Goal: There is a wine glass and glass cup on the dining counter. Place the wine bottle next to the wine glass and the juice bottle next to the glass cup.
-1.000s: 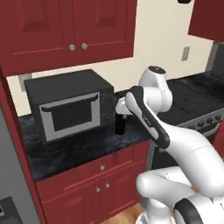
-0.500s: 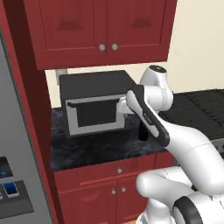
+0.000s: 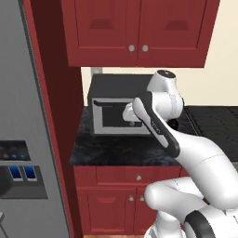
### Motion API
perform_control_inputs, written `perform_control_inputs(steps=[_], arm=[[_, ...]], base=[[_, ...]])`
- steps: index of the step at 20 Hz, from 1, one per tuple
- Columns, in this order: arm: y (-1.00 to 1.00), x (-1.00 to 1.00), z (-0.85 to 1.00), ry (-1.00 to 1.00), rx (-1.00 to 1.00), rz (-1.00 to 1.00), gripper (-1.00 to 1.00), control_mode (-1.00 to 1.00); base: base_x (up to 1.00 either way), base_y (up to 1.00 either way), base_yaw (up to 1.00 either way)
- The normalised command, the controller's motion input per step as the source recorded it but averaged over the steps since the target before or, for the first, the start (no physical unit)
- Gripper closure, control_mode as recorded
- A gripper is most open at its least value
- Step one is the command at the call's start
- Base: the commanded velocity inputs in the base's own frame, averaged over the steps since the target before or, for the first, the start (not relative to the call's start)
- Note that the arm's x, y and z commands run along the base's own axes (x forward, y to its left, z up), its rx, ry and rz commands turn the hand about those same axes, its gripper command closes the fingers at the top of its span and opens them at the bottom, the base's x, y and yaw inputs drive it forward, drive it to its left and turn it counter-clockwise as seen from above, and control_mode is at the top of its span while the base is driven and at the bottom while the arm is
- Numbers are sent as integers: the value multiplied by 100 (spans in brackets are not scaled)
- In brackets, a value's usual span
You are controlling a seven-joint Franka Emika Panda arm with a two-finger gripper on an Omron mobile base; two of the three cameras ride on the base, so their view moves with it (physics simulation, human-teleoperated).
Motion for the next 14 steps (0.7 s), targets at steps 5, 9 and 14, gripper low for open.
perform_control_inputs(steps=[5,9,14], arm=[[0,0,0,0,0,0,-100,100],[0,0,0,0,0,0,-100,100],[0,0,0,0,0,0,-100,100]], base=[[32,-51,19],[48,-48,11],[38,-17,6]])
